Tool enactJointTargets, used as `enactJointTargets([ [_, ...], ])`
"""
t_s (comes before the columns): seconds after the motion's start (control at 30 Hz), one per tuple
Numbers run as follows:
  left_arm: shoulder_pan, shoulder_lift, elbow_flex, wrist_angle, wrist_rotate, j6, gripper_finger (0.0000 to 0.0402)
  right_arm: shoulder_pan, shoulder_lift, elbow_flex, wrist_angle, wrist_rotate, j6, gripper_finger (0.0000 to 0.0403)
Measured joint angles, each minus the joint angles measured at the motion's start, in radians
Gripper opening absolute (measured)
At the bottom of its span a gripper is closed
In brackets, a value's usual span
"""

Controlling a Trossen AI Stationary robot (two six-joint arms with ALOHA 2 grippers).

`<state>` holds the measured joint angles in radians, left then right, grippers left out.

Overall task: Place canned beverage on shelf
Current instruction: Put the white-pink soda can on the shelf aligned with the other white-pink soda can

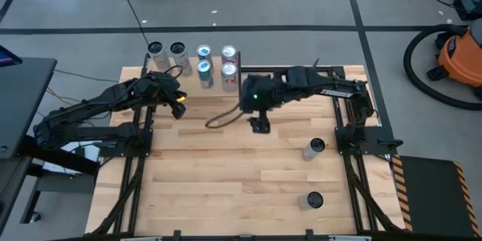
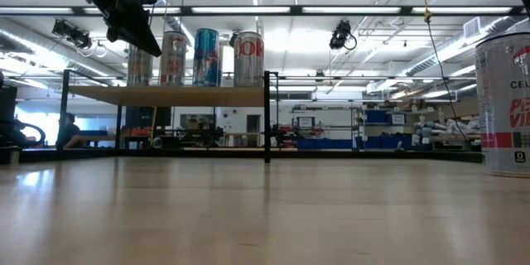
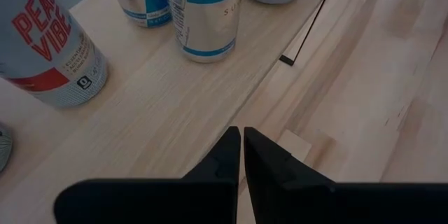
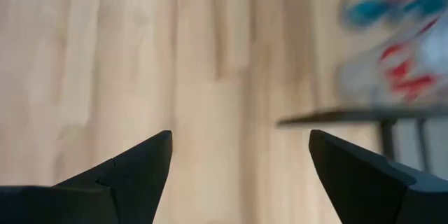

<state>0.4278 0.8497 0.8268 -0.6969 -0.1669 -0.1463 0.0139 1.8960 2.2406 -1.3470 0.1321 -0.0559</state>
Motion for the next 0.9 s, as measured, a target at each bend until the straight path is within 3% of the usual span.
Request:
enactJointTargets([
  [0.23, 0.0, 0.0, 0.0, 0.003, 0.014, 0.01, 0.0021, 0.095, -0.009, 0.0, -0.214, -0.02, 0.255, 0.0345],
  [0.43, 0.0, 0.0, 0.0, 0.084, 0.196, 0.036, 0.0025, 0.178, -0.009, 0.0, -0.223, -0.02, 0.411, 0.0345],
  [0.6, -0.014, 0.001, 0.0, 0.133, 0.36, 0.046, 0.0054, 0.251, -0.011, 0.0, -0.224, 0.034, 0.529, 0.0345],
  [0.9, -0.169, 0.001, 0.0, 0.206, 0.37, 0.046, 0.0123, 0.4, -0.011, 0.0, -0.224, 0.153, 0.785, 0.0345],
])
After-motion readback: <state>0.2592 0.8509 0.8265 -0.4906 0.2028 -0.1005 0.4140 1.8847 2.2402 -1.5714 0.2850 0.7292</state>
